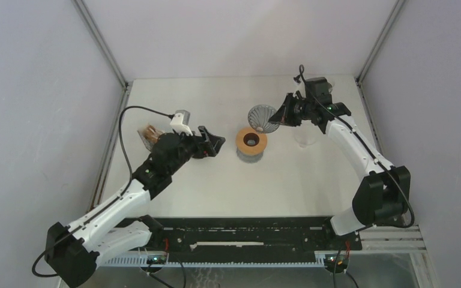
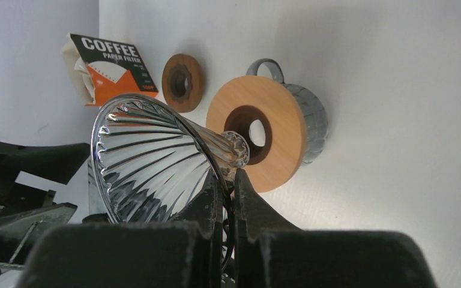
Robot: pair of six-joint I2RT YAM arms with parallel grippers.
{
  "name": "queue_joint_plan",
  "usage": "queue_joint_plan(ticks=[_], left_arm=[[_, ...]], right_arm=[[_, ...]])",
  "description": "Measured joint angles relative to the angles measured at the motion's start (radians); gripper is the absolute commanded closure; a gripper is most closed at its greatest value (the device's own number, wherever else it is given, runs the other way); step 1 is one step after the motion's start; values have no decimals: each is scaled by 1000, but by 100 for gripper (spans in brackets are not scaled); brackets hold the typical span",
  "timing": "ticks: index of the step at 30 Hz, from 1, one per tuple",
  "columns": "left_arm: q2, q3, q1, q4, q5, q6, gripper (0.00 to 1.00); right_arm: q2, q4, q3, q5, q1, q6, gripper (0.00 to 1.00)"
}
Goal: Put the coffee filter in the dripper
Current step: Place the coffee dripper in the dripper holder.
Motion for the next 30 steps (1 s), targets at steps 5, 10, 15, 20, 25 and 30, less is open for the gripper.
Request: queue_joint_plan(ticks=[5, 10, 15, 20, 25, 30], left_arm=[[93, 72, 3, 20, 43, -25, 16], [188, 125, 22, 56, 99, -61, 19], [267, 179, 39, 83, 138, -83, 19], [329, 224, 47, 109, 166, -104, 19], [386, 246, 51, 112, 189, -119, 19], [427, 267, 52, 108, 201, -118, 21]], right_arm=[[76, -34, 68, -3, 46, -29, 100], [139, -65, 115, 14, 88, -69, 100], [168, -95, 122, 20, 113, -97, 100], [184, -98, 122, 26, 125, -116, 100], [206, -94, 122, 35, 129, -127, 100], [217, -83, 122, 44, 130, -129, 100]])
